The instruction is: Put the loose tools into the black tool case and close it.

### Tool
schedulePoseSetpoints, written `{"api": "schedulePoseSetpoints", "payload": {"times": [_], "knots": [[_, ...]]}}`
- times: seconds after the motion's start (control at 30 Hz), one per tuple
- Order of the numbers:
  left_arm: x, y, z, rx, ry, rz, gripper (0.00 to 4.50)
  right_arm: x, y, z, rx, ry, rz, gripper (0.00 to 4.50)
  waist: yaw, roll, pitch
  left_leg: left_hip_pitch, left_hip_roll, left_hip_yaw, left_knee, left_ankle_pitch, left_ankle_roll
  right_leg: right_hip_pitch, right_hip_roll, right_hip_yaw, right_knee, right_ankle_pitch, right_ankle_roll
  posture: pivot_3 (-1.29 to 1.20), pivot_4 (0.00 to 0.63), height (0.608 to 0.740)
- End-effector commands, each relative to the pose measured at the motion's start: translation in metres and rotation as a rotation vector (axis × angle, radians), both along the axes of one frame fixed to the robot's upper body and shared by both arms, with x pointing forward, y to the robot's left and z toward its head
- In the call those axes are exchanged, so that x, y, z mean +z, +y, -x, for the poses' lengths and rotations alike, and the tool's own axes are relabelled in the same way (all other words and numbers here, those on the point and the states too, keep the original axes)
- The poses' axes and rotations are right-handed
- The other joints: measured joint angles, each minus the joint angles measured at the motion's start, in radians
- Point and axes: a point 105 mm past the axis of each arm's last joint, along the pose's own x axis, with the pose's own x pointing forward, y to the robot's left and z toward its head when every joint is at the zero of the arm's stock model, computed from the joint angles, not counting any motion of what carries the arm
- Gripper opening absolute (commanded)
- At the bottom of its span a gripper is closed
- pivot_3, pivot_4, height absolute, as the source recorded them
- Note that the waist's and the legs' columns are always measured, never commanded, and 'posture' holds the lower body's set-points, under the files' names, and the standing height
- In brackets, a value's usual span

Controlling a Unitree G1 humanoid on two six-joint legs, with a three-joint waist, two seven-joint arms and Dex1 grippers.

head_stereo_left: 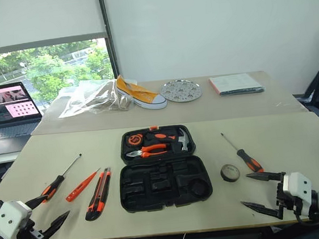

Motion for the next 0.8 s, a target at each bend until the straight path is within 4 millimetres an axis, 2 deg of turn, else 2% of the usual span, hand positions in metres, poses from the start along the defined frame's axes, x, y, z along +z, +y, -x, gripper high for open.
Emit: {"api": "schedulePoseSetpoints", "payload": {"times": [0.03,0.1,0.17,0.23,0.3,0.4,0.47,0.53,0.67,0.8], "knots": [[0.010,0.004,0.008,0.060,-0.048,0.078,4.48,0.019,0.019,-0.009,0.032,-0.053,-0.055,4.50,0.000,0.000,0.000,0.000,0.000,0.000,0.000,0.000,0.000,0.000,0.000,0.000,0.000,0.000,0.000,0.00,0.150,0.740],[0.007,0.023,0.030,0.213,-0.049,0.189,4.48,0.037,0.052,-0.019,0.065,-0.112,-0.139,4.50,-0.018,0.000,0.000,0.000,0.001,0.001,0.000,0.000,0.000,-0.001,-0.001,0.001,0.000,0.000,0.000,0.00,0.150,0.740],[0.000,0.033,0.045,0.300,-0.035,0.218,4.48,0.046,0.069,-0.020,0.087,-0.161,-0.189,4.50,-0.032,-0.001,0.000,-0.002,0.004,0.001,0.000,0.000,-0.001,0.000,-0.002,0.005,0.001,0.000,-0.001,0.00,0.150,0.740],[-0.006,0.043,0.057,0.375,-0.021,0.229,4.48,0.055,0.084,-0.016,0.133,-0.196,-0.265,4.50,-0.028,-0.001,0.000,0.000,0.003,-0.002,-0.001,0.001,-0.003,-0.001,-0.001,0.003,0.000,-0.005,0.005,0.00,0.150,0.740],[-0.012,0.053,0.067,0.450,-0.012,0.245,4.48,0.064,0.093,-0.009,0.178,-0.216,-0.345,4.50,-0.010,-0.001,-0.001,0.000,0.002,-0.002,-0.001,0.001,-0.003,-0.001,0.002,-0.001,0.001,-0.001,-0.002,0.00,0.150,0.740],[-0.020,0.067,0.079,0.567,0.021,0.345,4.48,0.072,0.100,-0.005,0.212,-0.181,-0.443,4.50,0.013,-0.002,-0.001,0.000,0.001,-0.001,0.000,-0.001,-0.001,-0.002,0.001,-0.002,0.000,-0.001,-0.002,0.00,0.150,0.740],[-0.013,0.071,0.070,0.599,0.004,0.410,4.48,0.070,0.096,-0.007,0.194,-0.191,-0.449,4.50,0.021,-0.004,-0.002,-0.001,0.001,-0.001,0.001,-0.002,0.001,-0.001,0.000,-0.001,0.000,-0.003,-0.004,0.00,0.150,0.740],[0.000,0.070,0.053,0.588,-0.016,0.440,4.48,0.067,0.094,-0.007,0.186,-0.191,-0.439,4.50,0.026,-0.005,-0.003,-0.001,0.000,-0.001,0.002,-0.002,0.003,0.000,-0.001,-0.002,0.000,-0.005,-0.007,0.00,0.150,0.740],[0.027,0.063,0.003,0.516,0.011,0.452,4.48,0.058,0.092,-0.003,0.201,-0.166,-0.407,4.50,0.032,-0.010,-0.006,-0.001,0.000,-0.003,0.003,-0.001,0.001,0.001,-0.001,-0.003,0.001,-0.003,-0.006,0.00,0.150,0.740],[0.030,0.054,-0.038,0.462,0.143,0.400,4.48,0.054,0.091,-0.004,0.200,-0.159,-0.391,4.50,0.023,-0.013,-0.008,0.000,0.000,-0.003,0.003,0.000,-0.001,0.001,-0.001,-0.003,0.003,0.000,-0.002,0.00,0.150,0.740]]}}
